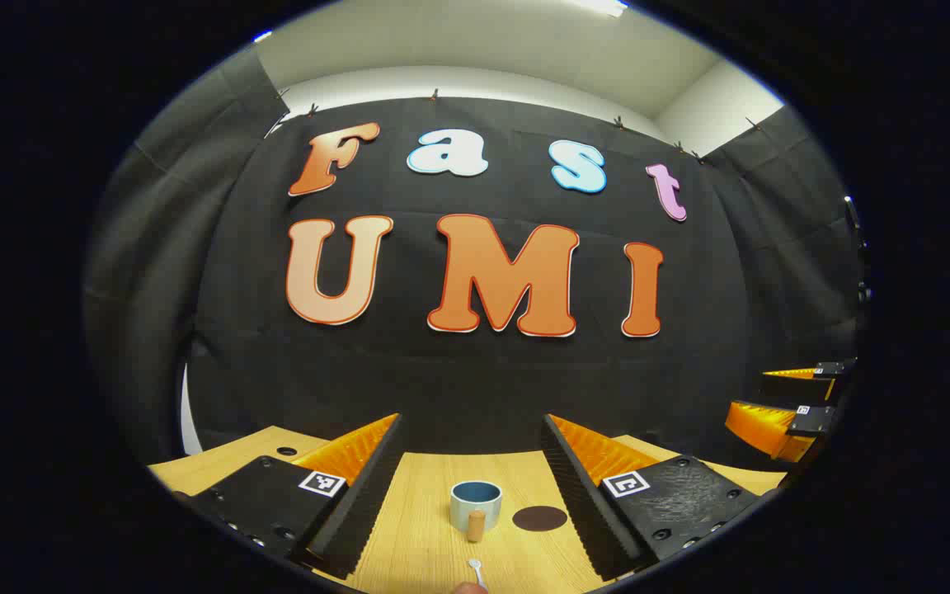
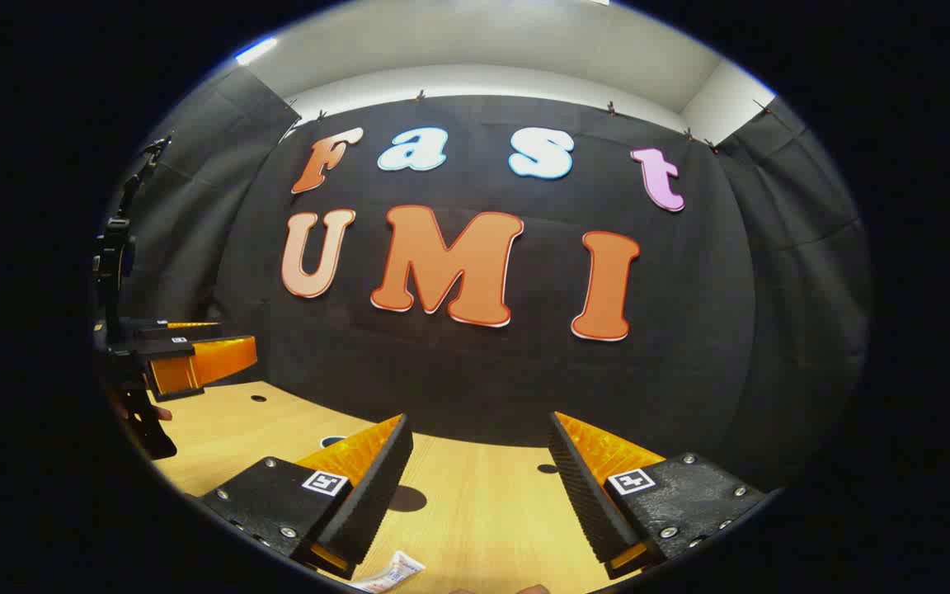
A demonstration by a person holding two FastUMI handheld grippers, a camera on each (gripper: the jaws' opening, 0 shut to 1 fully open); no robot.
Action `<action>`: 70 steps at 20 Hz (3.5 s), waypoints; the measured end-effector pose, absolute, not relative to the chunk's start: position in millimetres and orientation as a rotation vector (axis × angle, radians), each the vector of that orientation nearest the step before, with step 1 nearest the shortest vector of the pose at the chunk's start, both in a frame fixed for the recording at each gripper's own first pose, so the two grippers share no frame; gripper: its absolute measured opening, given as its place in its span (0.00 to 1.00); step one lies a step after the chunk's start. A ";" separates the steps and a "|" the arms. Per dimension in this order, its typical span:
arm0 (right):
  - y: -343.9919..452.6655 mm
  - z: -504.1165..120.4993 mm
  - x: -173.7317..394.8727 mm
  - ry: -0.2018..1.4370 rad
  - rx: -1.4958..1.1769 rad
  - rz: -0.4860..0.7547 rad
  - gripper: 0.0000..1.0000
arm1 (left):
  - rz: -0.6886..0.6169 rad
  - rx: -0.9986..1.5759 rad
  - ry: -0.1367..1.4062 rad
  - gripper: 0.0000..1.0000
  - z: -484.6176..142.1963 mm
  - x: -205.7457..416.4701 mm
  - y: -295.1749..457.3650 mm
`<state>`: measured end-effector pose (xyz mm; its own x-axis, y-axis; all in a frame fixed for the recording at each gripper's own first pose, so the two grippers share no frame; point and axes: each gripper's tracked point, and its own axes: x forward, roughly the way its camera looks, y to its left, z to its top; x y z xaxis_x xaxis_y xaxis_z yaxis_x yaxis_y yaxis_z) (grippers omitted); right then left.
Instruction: Put the toothbrush and toothpaste on the desktop into the cup, then pick up the cup and place it on the coaster on the desktop.
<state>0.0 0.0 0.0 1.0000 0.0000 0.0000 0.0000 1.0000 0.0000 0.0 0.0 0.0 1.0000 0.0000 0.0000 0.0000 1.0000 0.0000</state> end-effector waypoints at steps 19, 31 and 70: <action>19.6 -8.7 28.7 0.060 -0.004 0.015 0.99 | 0.019 0.065 0.111 0.98 -19.8 31.1 30.0; 18.0 -46.0 20.3 0.285 0.160 0.097 0.98 | -0.006 0.097 0.228 0.97 -42.7 30.2 -2.3; 77.3 -261.1 -57.9 1.234 0.205 0.267 0.42 | 0.000 -0.052 1.374 0.71 -214.3 -13.6 -53.9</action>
